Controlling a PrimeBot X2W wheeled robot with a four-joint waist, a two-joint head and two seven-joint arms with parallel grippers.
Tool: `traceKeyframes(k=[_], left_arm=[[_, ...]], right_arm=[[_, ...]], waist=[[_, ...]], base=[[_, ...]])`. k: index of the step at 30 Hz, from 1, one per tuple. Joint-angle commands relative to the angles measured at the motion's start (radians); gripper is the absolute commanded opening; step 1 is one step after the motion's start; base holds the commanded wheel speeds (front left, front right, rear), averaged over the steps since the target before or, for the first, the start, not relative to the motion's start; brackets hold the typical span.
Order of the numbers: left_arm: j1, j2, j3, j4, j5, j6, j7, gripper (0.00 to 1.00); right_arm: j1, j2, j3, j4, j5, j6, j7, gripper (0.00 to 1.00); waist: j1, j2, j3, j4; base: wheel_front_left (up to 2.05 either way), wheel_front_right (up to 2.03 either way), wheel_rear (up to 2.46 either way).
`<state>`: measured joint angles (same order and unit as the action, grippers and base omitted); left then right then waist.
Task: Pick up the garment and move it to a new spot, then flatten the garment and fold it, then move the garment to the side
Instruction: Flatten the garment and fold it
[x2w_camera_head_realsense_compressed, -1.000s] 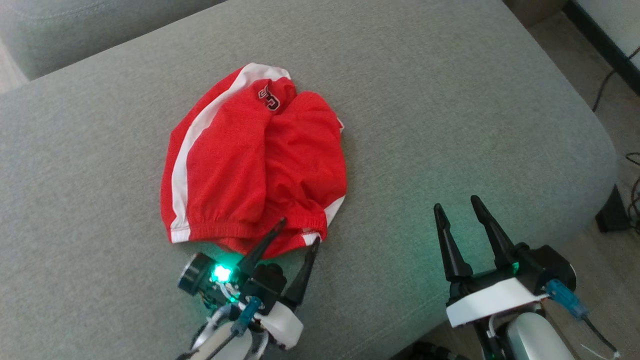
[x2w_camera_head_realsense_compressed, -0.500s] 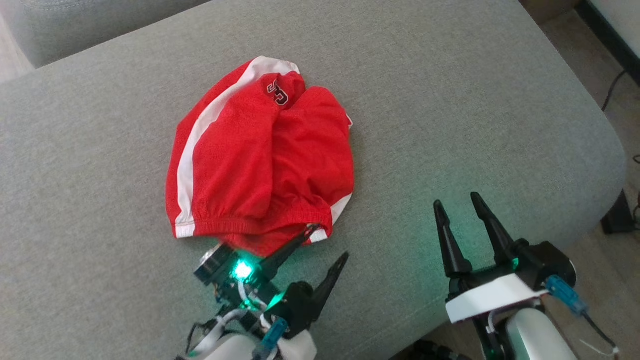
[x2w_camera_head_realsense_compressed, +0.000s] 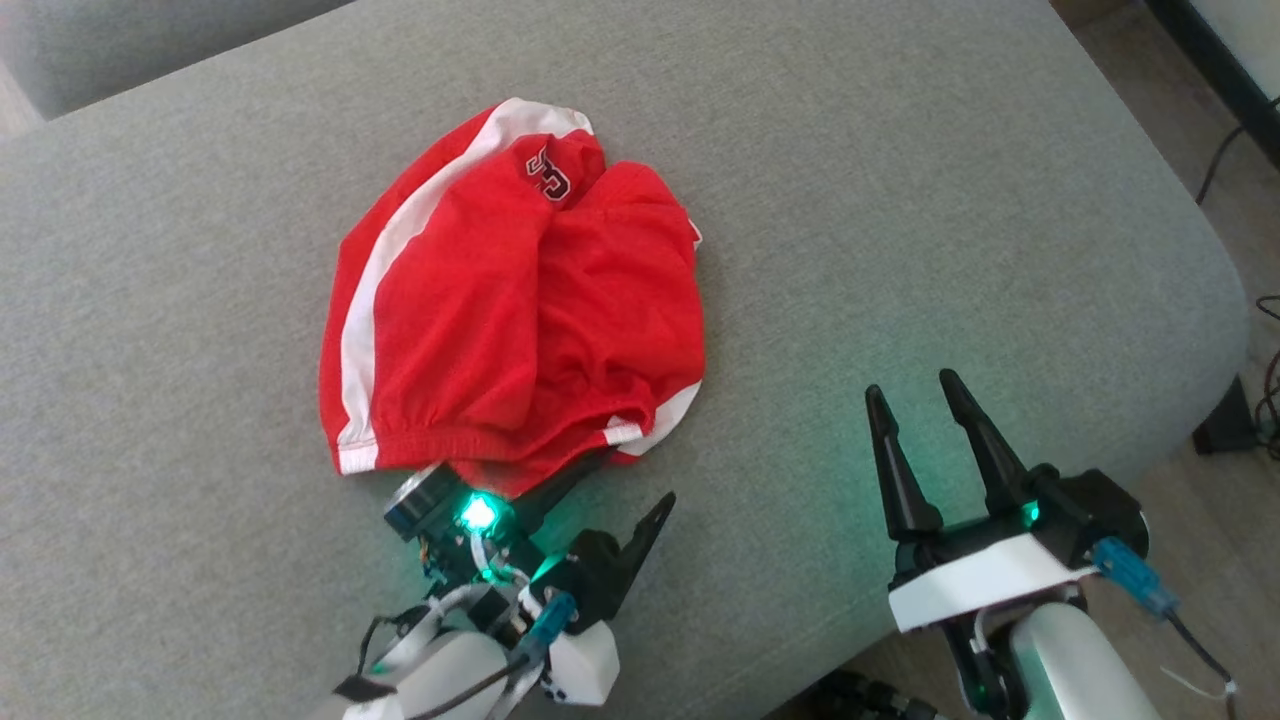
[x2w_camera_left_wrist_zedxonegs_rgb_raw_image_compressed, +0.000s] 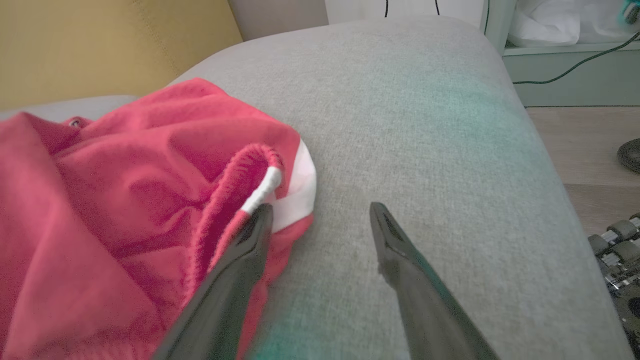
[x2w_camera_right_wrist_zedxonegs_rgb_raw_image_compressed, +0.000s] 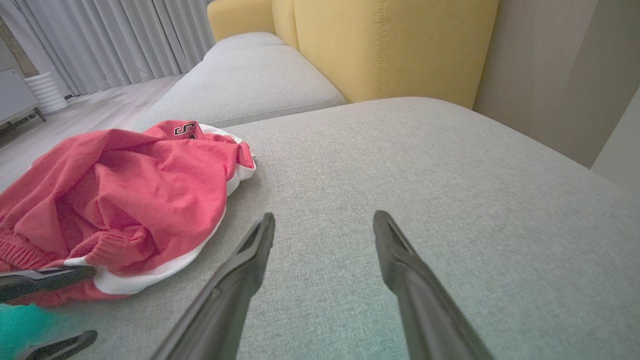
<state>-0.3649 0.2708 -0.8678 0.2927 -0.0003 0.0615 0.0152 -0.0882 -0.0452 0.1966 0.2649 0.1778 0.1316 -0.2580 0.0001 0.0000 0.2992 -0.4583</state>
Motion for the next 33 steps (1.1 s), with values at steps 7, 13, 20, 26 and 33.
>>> traceKeyframes(k=[7,13,20,26,33], left_arm=[[-0.041,-0.019,-0.002,-0.012,-0.011,-0.039,-0.018,1.0],[-0.037,-0.021,-0.025,-0.078,-0.004,-0.039,0.002,1.0],[-0.001,0.025,-0.004,-0.165,-0.015,-0.004,0.079,1.0],[-0.013,0.048,0.011,-0.13,-0.021,0.004,0.074,1.0],[-0.048,0.029,0.013,-0.056,-0.029,0.002,0.044,1.0]], right_arm=[[-0.022,-0.005,0.022,-0.02,0.009,-0.001,-0.004,1.0],[-0.014,-0.005,0.016,-0.018,0.007,-0.001,-0.004,1.0],[-0.007,-0.005,0.017,-0.019,0.004,-0.001,-0.004,1.0],[-0.009,-0.005,0.024,-0.018,0.001,-0.001,-0.004,1.0],[-0.012,-0.005,0.032,-0.016,-0.004,-0.001,-0.004,1.0]], waist=[[-0.0001,0.0,-0.01,-0.008],[-0.0001,0.0,-0.019,-0.003],[-0.0001,0.0,-0.024,0.004],[-0.0001,0.0,-0.02,0.007],[-0.0001,0.0,-0.014,0.001]], base=[[0.0,0.0,0.0],[0.0,0.0,0.0],[0.0,0.0,0.0],[0.0,0.0,0.0],[0.0,0.0,0.0]])
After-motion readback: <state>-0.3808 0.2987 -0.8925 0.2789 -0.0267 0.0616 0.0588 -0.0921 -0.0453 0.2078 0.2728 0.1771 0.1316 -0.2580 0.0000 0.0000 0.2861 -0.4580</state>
